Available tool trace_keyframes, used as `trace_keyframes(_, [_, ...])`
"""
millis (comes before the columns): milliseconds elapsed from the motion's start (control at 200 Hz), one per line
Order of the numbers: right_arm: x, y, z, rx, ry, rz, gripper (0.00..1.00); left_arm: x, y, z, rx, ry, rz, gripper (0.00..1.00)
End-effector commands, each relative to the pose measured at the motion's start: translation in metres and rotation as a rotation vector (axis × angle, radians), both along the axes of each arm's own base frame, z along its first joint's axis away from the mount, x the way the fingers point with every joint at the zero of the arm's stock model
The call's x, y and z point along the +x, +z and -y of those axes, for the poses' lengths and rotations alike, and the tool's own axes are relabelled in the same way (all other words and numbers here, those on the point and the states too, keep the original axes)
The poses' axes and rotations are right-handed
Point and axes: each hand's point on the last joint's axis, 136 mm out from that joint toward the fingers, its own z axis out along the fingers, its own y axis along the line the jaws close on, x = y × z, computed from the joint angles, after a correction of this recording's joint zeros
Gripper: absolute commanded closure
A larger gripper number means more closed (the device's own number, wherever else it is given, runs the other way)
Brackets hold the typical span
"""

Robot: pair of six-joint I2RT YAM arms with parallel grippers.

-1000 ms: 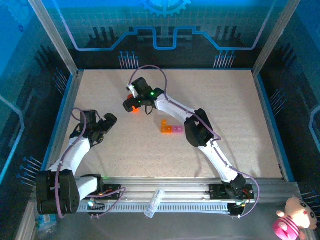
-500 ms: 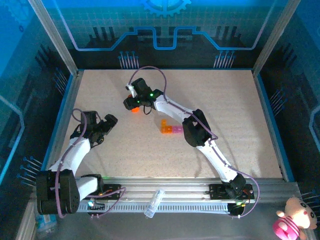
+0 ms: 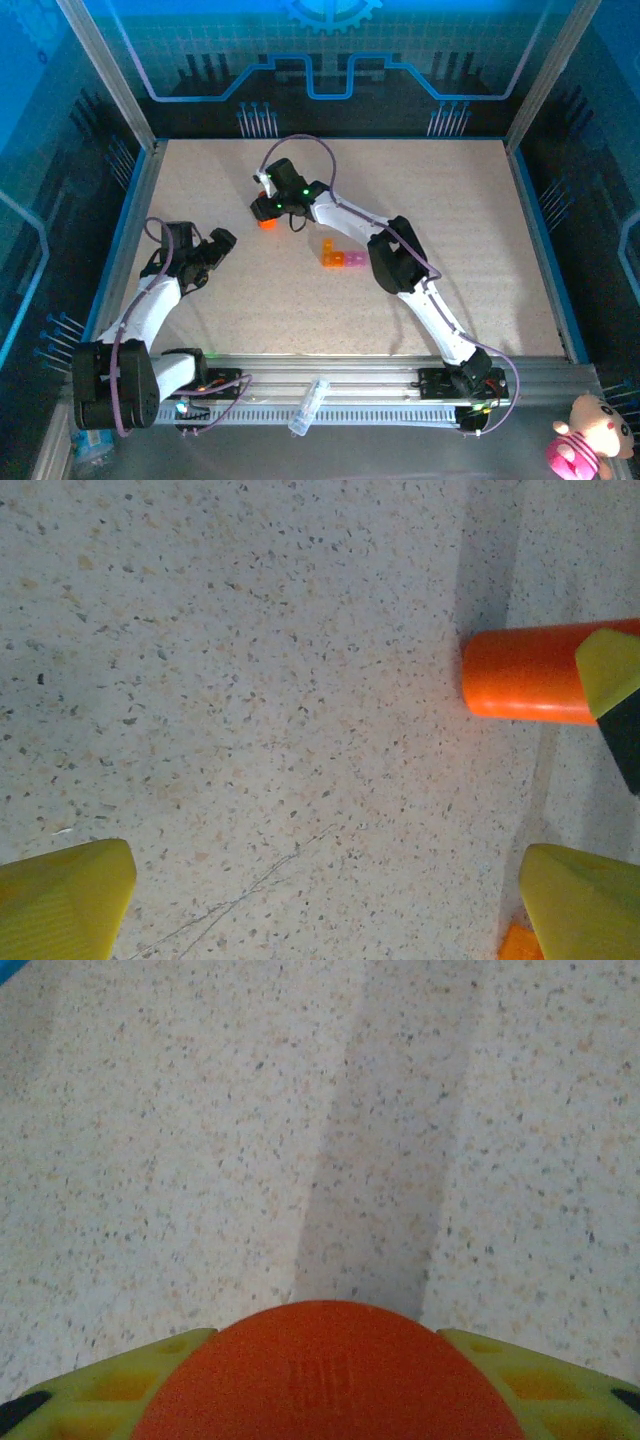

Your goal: Sort the pills into containers

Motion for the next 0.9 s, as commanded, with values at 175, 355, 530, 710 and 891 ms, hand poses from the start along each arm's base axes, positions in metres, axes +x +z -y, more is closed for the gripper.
trace_keyframes(175, [-0.012,0.083,0.039,0.108,-0.031,-0.019,0.58,0.017,0.028,0.024,-0.079,-0.123,0.128,0.01])
trace_keyframes(355, [-0.016,0.112,0.083,0.173,-0.079,-0.068,0.58,0.028,0.039,0.055,-0.032,-0.254,0.179,0.01])
trace_keyframes(530, [-0.026,0.14,0.135,0.229,-0.126,-0.104,0.58,0.041,0.057,0.1,0.062,-0.442,0.263,0.01])
trace_keyframes(710, [-0.046,0.158,0.181,0.245,-0.157,-0.12,0.58,0.06,0.086,0.134,0.202,-0.594,0.392,0.01])
trace_keyframes(891, [-0.07,0.17,0.218,0.297,-0.181,-0.16,0.58,0.069,0.113,0.174,0.319,-0.776,0.603,0.01])
